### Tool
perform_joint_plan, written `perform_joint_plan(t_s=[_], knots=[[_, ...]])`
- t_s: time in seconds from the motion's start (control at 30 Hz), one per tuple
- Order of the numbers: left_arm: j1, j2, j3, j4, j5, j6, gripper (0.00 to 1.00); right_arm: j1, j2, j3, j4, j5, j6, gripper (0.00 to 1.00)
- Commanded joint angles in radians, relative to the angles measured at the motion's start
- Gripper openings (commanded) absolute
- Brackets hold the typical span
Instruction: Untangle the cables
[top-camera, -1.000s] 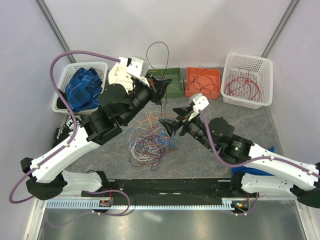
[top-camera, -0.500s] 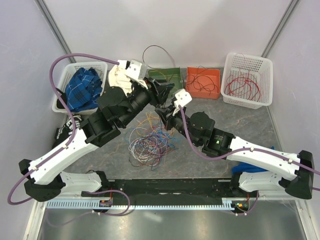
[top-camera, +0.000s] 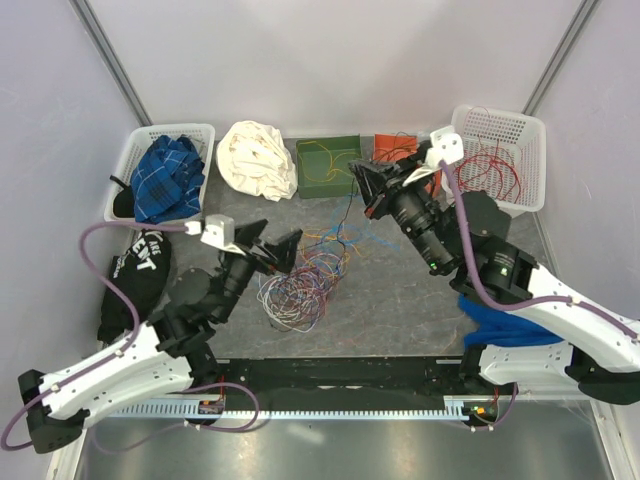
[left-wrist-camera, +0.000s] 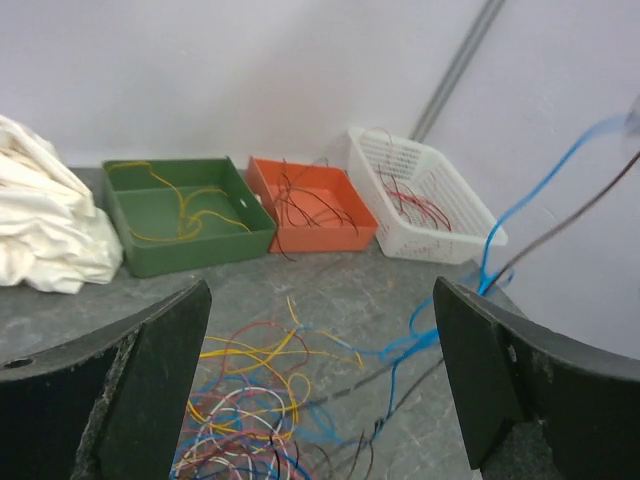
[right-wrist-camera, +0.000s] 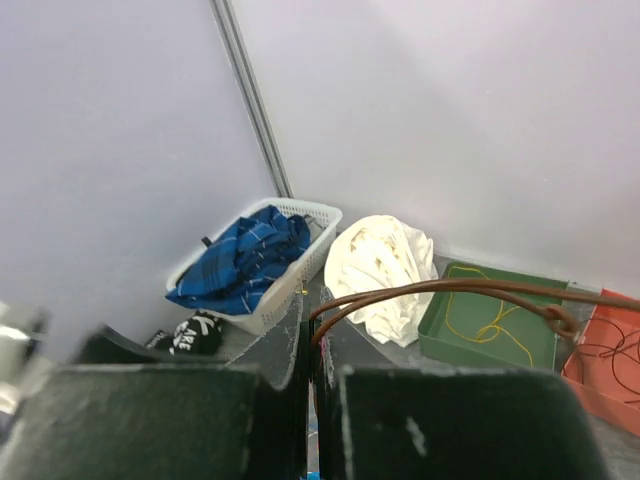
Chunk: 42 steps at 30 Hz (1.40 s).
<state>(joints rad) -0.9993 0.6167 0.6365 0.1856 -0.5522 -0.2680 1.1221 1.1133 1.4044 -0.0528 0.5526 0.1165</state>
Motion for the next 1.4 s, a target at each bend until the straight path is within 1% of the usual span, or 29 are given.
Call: perform_joint_plan(t_s=[0.0,0.13,0.17,0.27,0.43,0.6,0.63,0.67,0.7,0.73,0.77,0.8,0.83,0.87,0.9,0.97,1.0,1.13,1.17,1.23,1.27,1.3,1.33,1.37], knots=[[-0.001,0.082,-0.115,0.299,0.165,0.003,1.0,0.004,0.011,0.096,-0.105,0.001,0.025,0.0],[0.001,0.172,-0.129,0.379,0.202,-0.043,1.0,0.002,0.022,0.145,-0.146,-0.054,0.078,0.0],[0.001,0.178,-0.145,0.461,0.213,-0.057,1.0,0.001,0.023,0.149,-0.153,-0.063,0.084,0.0],[0.001,0.184,-0.156,0.547,0.238,-0.06,1.0,0.002,0.017,0.14,-0.165,-0.063,0.095,0.0],[0.001,0.209,-0.12,0.571,0.274,-0.05,1.0,0.002,0.002,0.116,-0.168,-0.066,0.107,0.0],[-0.001,0.32,-0.08,0.575,0.291,-0.062,0.99,0.002,0.008,0.119,-0.167,-0.103,0.13,0.0],[-0.001,0.342,-0.075,0.603,0.304,-0.065,0.96,0.004,0.008,0.122,-0.167,-0.121,0.137,0.0],[0.001,0.362,-0.066,0.615,0.311,-0.076,0.92,0.002,0.011,0.123,-0.167,-0.126,0.138,0.0],[-0.001,0.409,-0.06,0.627,0.319,-0.08,0.75,0.002,0.014,0.125,-0.165,-0.131,0.141,0.0],[-0.001,0.429,-0.049,0.63,0.331,-0.079,0.61,0.002,0.013,0.128,-0.165,-0.134,0.144,0.0],[0.001,0.452,-0.009,0.558,0.325,-0.07,0.45,0.002,0.007,0.13,-0.168,-0.135,0.143,0.0],[-0.001,0.478,0.021,0.482,0.261,-0.071,0.1,0.004,0.002,0.131,-0.168,-0.135,0.141,0.0],[-0.001,0.497,0.081,0.307,0.208,-0.097,0.02,0.002,-0.003,0.136,-0.171,-0.131,0.14,0.0],[0.001,0.509,0.103,0.234,0.148,-0.124,0.02,0.002,-0.015,0.14,-0.174,-0.129,0.135,0.0],[0.002,0.535,0.115,0.174,0.033,-0.155,0.02,0.002,-0.02,0.151,-0.18,-0.126,0.13,0.0],[0.011,0.552,0.112,0.062,-0.029,-0.23,0.02,0.004,-0.032,0.166,-0.186,-0.103,0.108,0.0],[0.017,0.563,0.103,0.039,-0.05,-0.256,0.02,0.002,-0.032,0.189,-0.191,-0.097,0.101,0.0],[0.065,0.609,0.039,-0.024,-0.045,-0.405,0.02,0.002,-0.02,0.267,-0.214,-0.08,0.063,0.0],[0.074,0.621,0.034,-0.079,-0.043,-0.439,0.02,0.002,-0.01,0.283,-0.222,-0.079,0.051,0.0],[0.114,0.67,0.028,-0.132,-0.003,-0.528,0.03,0.002,-0.004,0.329,-0.228,-0.072,0.04,0.0],[0.125,0.686,0.029,-0.149,0.042,-0.548,0.13,0.002,0.005,0.356,-0.231,-0.065,0.028,0.0],[0.132,0.702,0.026,-0.161,0.061,-0.557,0.2,0.002,0.009,0.367,-0.234,-0.06,0.023,0.0],[0.139,0.722,0.02,-0.163,0.076,-0.565,0.23,0.002,0.013,0.378,-0.237,-0.057,0.015,0.0],[0.139,0.732,0.017,-0.163,0.092,-0.568,0.32,0.002,0.022,0.393,-0.243,-0.054,0.008,0.0]])
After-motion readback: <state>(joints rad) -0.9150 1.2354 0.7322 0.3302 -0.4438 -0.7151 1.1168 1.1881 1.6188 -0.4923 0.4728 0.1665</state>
